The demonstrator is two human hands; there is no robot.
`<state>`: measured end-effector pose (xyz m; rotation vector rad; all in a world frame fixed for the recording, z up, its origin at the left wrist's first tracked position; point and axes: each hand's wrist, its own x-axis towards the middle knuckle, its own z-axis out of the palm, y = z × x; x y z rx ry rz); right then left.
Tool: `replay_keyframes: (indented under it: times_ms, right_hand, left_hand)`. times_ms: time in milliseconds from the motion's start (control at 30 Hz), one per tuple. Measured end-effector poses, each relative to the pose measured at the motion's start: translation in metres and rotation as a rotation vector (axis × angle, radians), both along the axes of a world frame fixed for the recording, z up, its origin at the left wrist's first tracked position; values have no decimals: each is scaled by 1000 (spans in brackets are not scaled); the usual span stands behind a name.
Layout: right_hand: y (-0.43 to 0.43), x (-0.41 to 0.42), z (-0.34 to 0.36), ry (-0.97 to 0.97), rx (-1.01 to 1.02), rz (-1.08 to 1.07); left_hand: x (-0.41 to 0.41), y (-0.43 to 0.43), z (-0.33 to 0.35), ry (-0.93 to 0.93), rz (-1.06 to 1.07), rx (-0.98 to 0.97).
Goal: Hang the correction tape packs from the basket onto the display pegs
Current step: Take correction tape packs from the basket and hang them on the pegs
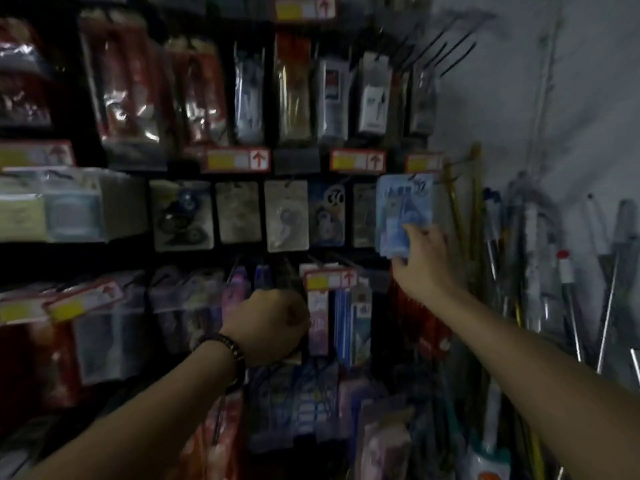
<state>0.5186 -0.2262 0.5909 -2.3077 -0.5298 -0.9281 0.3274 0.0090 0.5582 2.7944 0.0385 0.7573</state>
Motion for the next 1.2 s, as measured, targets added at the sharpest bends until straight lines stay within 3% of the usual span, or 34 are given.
replay_keyframes:
  times_ms: [133,233,500,700,1000,1200]
  right_hand:
    - [12,-61,-58,-112,-35,133]
    - [28,-109,-122,-13,-75,328]
    - [72,-198,-363,515,-296,590]
    - [80,-254,-496,941,-515,595]
    - [111,-320,-623,1139,-710,603]
    - [137,-324,-682,1052,-883,595]
  left_hand:
    - [-43,19,-47,53,13,-4]
    - [-79,35,-106,104,23,-18]
    - [-190,68,-300,442,165,-195]
    - [-247,71,-407,751,307,-318]
    - [-263,71,-512,913,361,-526]
    - [-265,71,-572,1084,449,-501]
